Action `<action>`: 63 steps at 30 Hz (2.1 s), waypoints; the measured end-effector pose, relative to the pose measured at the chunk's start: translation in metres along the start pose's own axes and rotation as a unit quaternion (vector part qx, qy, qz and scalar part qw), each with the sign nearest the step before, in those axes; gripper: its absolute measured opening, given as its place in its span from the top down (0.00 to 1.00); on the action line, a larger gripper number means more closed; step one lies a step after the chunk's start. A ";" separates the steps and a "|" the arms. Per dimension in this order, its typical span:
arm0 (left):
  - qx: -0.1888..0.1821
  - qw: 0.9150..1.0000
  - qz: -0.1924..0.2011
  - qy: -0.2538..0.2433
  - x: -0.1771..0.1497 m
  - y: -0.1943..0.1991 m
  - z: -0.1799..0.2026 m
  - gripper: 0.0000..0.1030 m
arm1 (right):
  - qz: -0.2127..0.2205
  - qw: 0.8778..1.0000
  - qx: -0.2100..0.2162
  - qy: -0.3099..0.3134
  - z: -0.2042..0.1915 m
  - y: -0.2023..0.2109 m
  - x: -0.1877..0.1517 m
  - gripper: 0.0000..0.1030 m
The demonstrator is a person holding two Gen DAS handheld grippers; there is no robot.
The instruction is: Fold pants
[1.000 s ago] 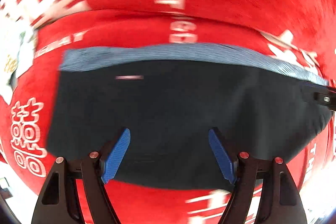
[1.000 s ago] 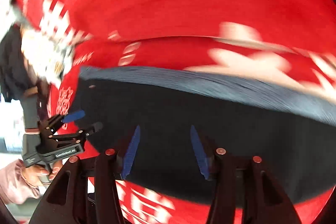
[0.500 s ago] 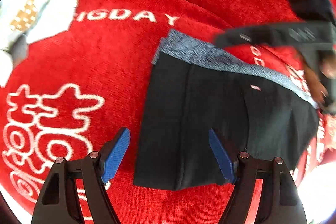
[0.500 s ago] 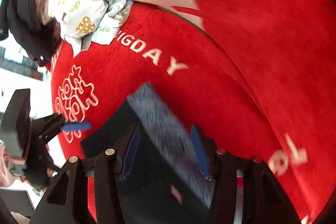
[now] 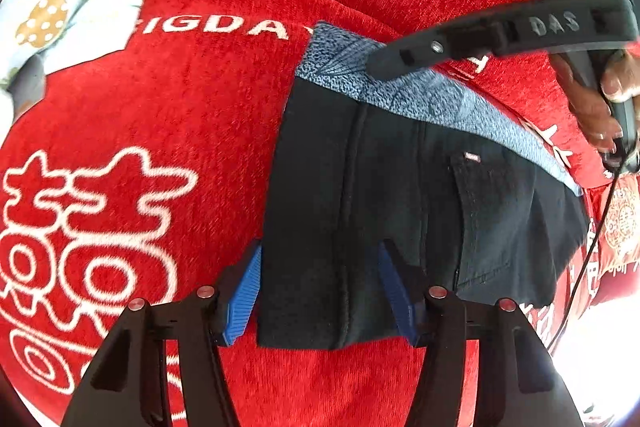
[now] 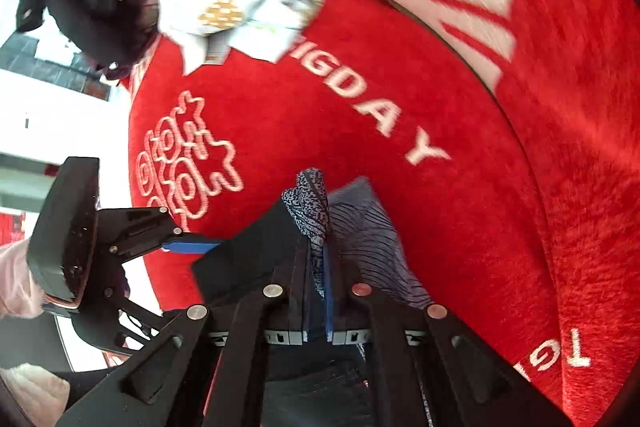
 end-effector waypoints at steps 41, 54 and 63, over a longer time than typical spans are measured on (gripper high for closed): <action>0.112 0.990 -0.035 -0.076 0.009 -0.043 0.151 0.29 | 0.269 0.714 0.083 -0.641 0.115 0.113 -0.426 0.60; 0.136 0.986 -0.037 -0.085 0.012 -0.054 0.163 0.28 | 0.306 0.717 0.038 -0.625 0.122 0.155 -0.459 0.92; 0.079 0.988 -0.049 -0.123 -0.013 -0.047 0.225 0.28 | 0.323 0.688 0.066 -0.646 0.135 0.145 -0.464 0.67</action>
Point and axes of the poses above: each gripper's, at about its wrist camera, not at the fingertips, and y roughly against the way its jaws point, z to its right, x to its top, the point moved 8 cm from there along -y, roughly the way its jaws point, and after that the axes turned 4 degrees about z, right-handed, at the moved point
